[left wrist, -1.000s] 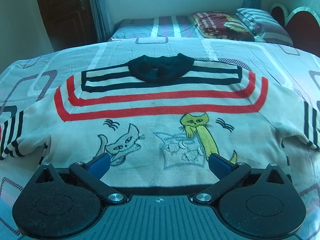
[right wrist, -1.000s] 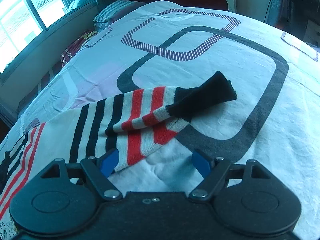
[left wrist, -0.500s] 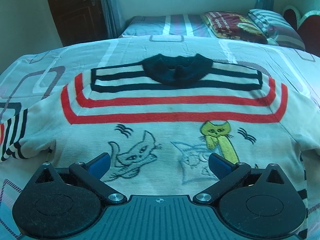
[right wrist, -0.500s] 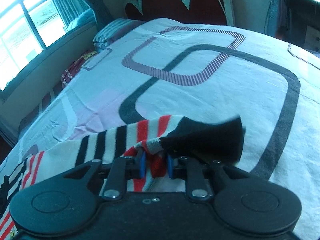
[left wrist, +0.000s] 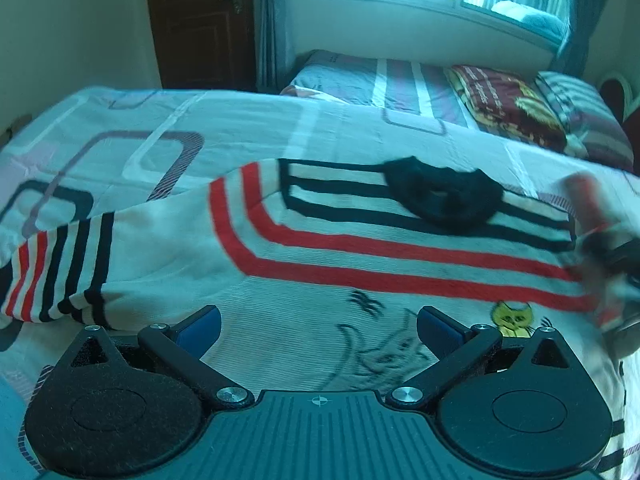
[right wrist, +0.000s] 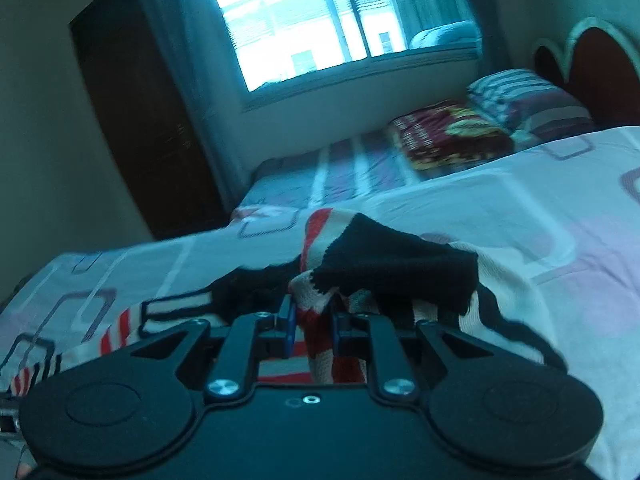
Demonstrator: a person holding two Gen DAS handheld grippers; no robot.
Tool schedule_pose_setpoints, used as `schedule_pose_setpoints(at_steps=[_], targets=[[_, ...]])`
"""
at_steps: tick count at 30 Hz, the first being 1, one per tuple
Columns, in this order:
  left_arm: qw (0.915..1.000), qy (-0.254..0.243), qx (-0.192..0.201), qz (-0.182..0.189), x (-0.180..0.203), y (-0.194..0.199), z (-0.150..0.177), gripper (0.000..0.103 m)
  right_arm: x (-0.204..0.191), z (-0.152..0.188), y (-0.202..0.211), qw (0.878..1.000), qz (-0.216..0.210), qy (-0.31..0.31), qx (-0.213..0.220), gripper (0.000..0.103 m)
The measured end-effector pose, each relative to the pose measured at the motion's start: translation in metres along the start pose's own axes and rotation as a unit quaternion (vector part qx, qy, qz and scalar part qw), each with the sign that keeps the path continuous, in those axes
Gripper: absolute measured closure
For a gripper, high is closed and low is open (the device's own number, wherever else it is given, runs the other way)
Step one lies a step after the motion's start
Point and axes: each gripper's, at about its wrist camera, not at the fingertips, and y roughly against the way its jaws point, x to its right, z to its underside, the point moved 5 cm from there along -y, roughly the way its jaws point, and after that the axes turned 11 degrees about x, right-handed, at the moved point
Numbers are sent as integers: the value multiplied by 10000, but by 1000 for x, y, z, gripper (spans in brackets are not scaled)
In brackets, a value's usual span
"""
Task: Fold small clothes
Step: 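Carry the held sleeve across the sweater front and open the right gripper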
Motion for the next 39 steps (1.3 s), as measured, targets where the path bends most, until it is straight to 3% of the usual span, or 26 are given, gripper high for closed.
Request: schedule_pose_setpoints(at_steps=[2,5,7,11,17,22,26,29,34,36,39], targets=[[9997,187,-102,111,-13,-7,0,0,-26,24,-22,9986,-273,90,-453,82],[9985,398,-222,302,-25,-15,3,0,-51,52,-42,9939,-467,243,-965,63],[9977,420,-270,450,-26,-22,4,0,-63,57,-33,9940,-491,254,-945,46],[9955,290,-240,864,-11,-29,8,0,-51,44,4,9969,-353,358,-600,43],[9883,-382,-212,1461,46,-36,20,0,11,31,53,9978,577,292,-123,40],[9889,-467,-186,1397,76,-55,23,0,62,36,72,9907,1322,293,-123,39],[9889,-580,-17,1371,94,-65,18,0,81,42,76,9878,1542,149,-171,39],[9960,-344,48,826,67,-73,15,0,84,45,74,9878,1542,70,-185,39],[9996,82,29,251,10,-68,16,0,90,46,70,9880,1535,18,-189,39],[9989,252,-54,391,4,-62,20,0,91,46,67,9880,1531,3,-185,39],[9940,497,-318,924,13,-57,28,0,90,47,63,9883,1505,25,-227,39]])
